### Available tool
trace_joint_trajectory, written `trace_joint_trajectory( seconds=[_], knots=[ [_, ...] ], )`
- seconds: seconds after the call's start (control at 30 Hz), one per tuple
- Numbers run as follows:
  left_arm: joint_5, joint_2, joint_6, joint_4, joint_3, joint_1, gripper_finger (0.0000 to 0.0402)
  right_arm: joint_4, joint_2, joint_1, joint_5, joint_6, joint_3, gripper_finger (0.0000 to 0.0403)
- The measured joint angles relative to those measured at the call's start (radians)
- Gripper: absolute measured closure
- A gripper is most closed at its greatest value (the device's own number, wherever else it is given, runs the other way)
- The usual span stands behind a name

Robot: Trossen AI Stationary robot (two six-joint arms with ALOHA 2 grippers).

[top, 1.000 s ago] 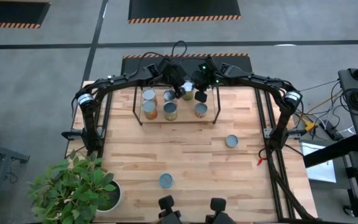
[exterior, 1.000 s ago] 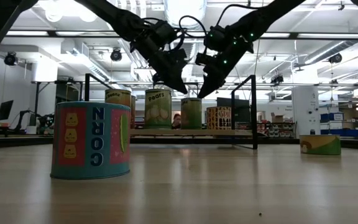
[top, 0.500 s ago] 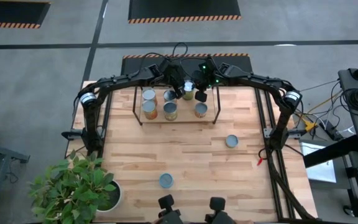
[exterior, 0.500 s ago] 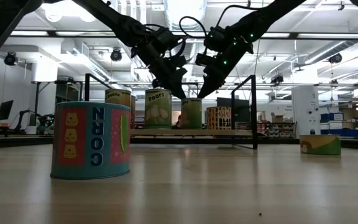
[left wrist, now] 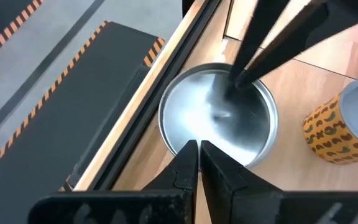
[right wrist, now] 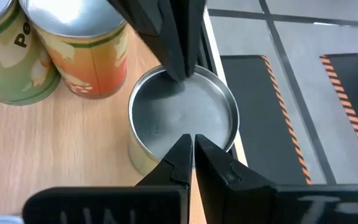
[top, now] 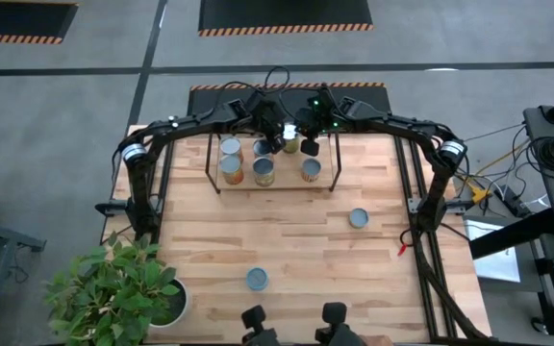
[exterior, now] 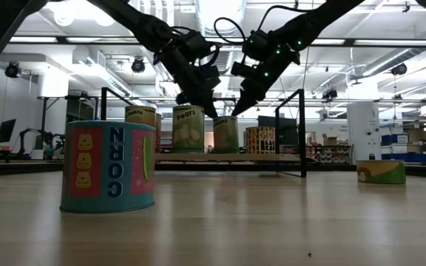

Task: Pick and place cans onto a shelf
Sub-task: Put the big green canned orange on the shelf aligned with the other big orange canned corn

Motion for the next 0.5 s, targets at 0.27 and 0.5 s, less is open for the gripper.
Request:
trace_joint_trajectory(
  seconds=[0.27, 0.5],
  knots=[
    [0.004, -0.018, -0.023, -0.021, -0.003, -0.006, 0.0401, 0.019, 0.0, 0.0, 0.0, -0.006, 0.0, 0.0394],
    [0.004, -0.019, -0.028, -0.01, -0.003, -0.009, 0.0401, 0.017, -0.005, -0.001, 0.009, -0.007, 0.0, 0.0394]
  ],
)
